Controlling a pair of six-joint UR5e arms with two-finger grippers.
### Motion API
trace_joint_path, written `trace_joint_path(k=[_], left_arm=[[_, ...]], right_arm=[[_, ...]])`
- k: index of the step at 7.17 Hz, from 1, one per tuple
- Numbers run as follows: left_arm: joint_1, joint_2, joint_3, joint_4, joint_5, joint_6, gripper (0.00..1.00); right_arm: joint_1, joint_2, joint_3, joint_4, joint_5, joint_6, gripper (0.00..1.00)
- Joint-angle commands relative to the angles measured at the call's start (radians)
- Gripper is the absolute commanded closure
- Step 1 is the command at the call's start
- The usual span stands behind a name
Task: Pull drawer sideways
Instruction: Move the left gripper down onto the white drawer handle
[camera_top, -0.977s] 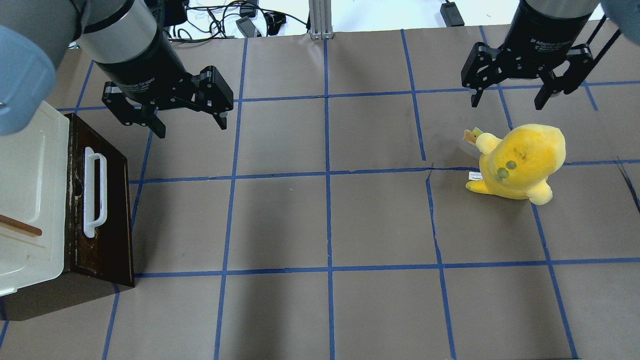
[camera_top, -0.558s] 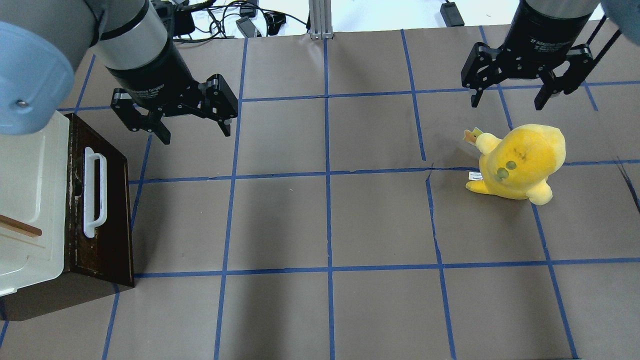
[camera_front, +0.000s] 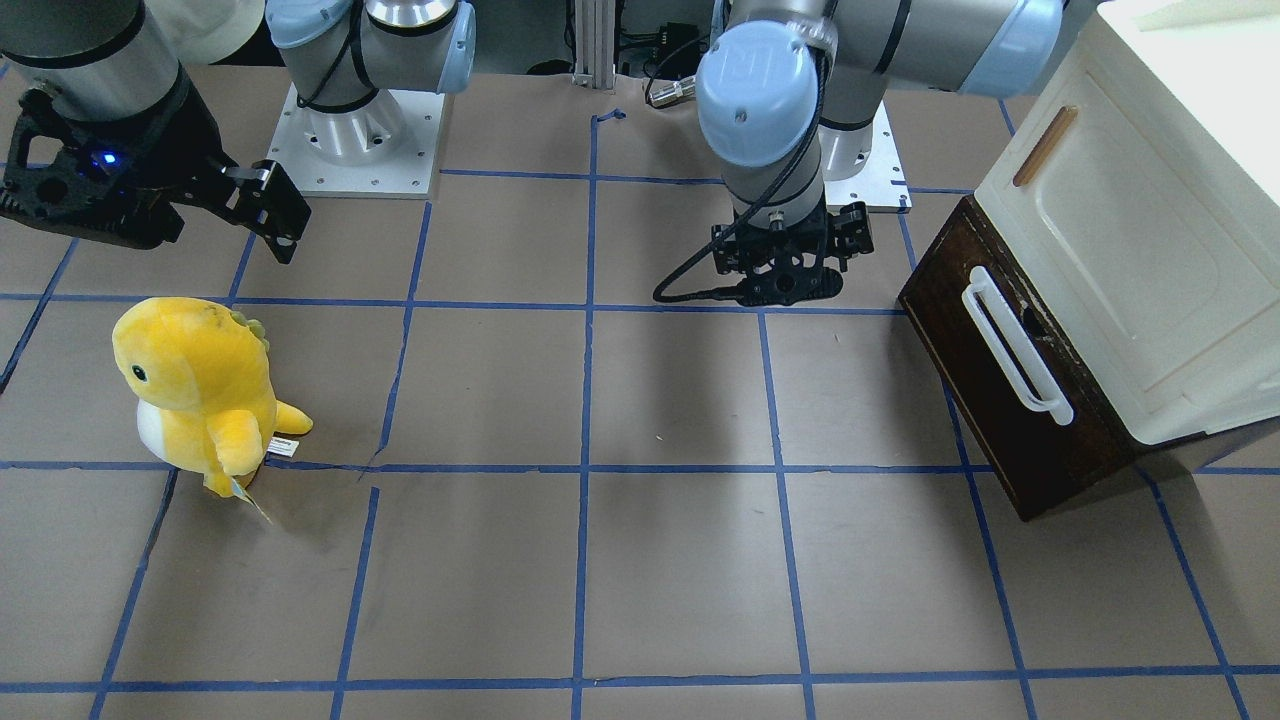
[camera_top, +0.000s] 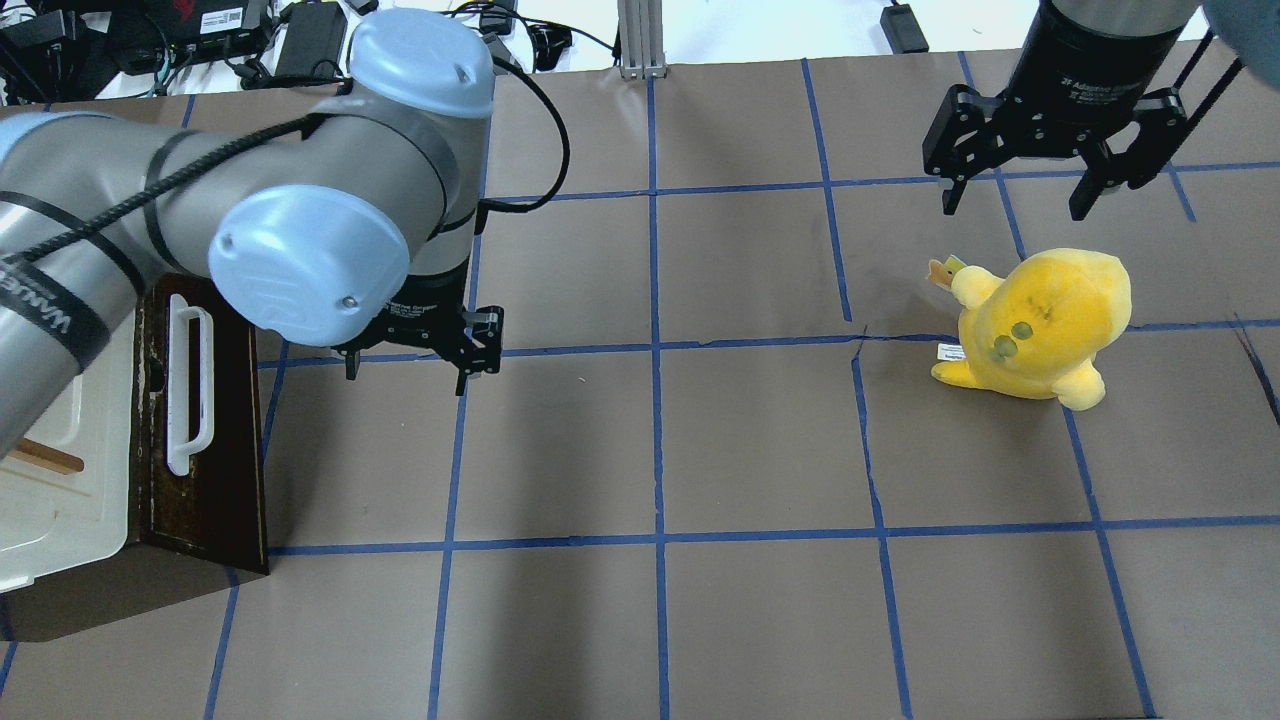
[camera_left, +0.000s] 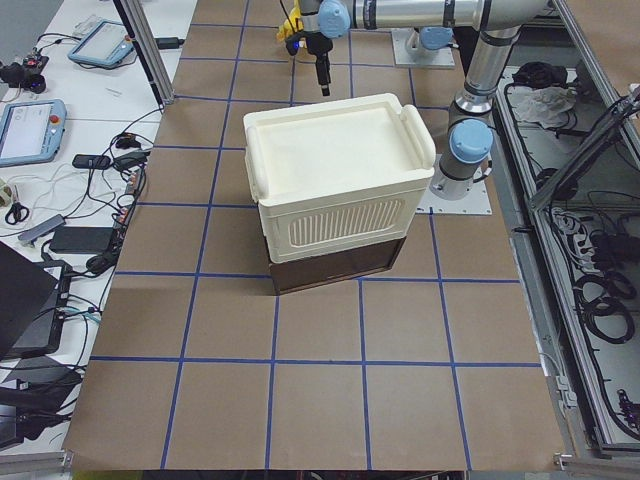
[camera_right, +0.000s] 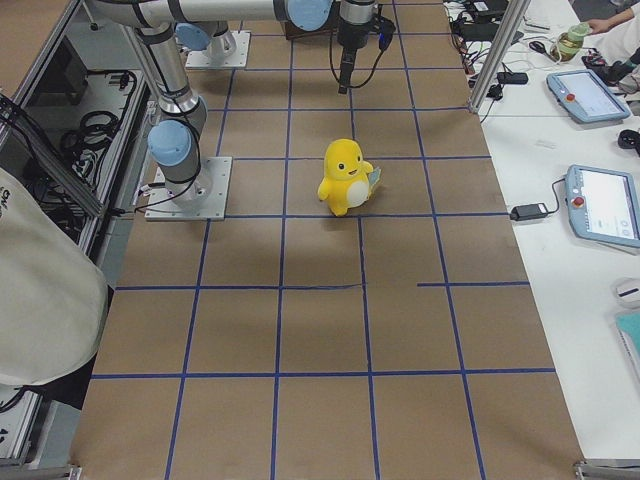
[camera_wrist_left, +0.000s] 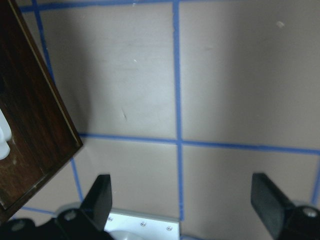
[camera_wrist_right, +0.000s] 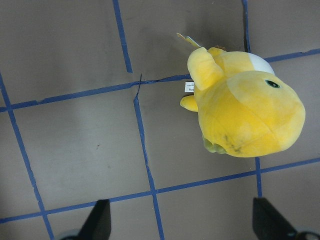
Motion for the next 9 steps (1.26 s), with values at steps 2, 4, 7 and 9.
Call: trace_joint_path(k=[2, 4, 7, 9], left_arm=[[0.001, -0.129, -0.133, 0.014, 0.478, -0.090, 0.00], [0.095, -0.197, -0.193, 0.009, 0.687, -0.089, 0.00], [0.170, -0.246, -0.230, -0.020, 0.855, -0.086, 0.00], [0.170, -0.254, -0.221, -0.020, 0.857, -0.080, 0.36]], right_arm=[[0.000, 0.000, 0.000, -0.001, 0.000, 0.000, 0.00], [-0.001, 0.000, 0.000, -0.001, 0.000, 0.000, 0.00], [0.000, 0.000, 0.000, -0.001, 0.000, 0.000, 0.00], [0.000, 0.000, 0.000, -0.001, 0.000, 0.000, 0.00]])
